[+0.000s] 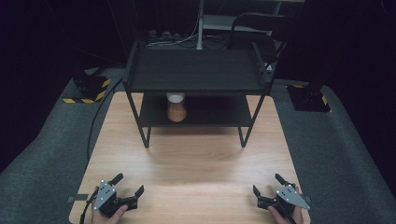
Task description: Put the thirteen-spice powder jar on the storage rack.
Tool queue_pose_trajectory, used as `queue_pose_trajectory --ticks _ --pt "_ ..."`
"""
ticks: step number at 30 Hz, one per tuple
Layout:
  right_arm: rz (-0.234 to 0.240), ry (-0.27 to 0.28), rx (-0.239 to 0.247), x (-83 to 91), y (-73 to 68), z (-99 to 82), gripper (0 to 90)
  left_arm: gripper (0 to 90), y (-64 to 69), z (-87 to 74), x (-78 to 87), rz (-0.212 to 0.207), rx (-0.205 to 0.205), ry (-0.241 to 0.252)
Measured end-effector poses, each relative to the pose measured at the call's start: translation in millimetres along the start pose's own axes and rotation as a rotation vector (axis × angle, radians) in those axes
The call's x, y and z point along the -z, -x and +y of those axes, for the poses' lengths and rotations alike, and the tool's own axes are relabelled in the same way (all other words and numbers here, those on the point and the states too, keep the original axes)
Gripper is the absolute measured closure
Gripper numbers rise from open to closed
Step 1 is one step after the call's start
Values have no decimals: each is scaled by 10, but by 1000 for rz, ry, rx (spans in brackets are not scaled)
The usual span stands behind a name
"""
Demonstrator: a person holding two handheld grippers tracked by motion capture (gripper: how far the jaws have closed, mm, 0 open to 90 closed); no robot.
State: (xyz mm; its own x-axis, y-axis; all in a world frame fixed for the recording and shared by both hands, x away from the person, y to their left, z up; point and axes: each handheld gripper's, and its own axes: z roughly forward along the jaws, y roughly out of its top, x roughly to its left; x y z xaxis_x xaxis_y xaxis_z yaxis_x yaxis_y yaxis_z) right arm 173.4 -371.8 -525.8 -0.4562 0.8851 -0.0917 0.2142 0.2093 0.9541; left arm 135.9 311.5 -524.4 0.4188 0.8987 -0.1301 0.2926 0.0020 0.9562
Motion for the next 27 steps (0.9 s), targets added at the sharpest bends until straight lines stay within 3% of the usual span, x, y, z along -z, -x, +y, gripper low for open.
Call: queue_pose_trajectory --ticks 13,18,27 --pt "-9 0 0 4 -20 -1 5 8 -22 -46 -2 -7 6 -34" --pt "-7 0 1 4 -19 0 5 8 -52 -38 8 -25 27 -43" --pt "-2 -5 -1 1 -10 8 5 8 -62 -74 29 -29 39 -25"
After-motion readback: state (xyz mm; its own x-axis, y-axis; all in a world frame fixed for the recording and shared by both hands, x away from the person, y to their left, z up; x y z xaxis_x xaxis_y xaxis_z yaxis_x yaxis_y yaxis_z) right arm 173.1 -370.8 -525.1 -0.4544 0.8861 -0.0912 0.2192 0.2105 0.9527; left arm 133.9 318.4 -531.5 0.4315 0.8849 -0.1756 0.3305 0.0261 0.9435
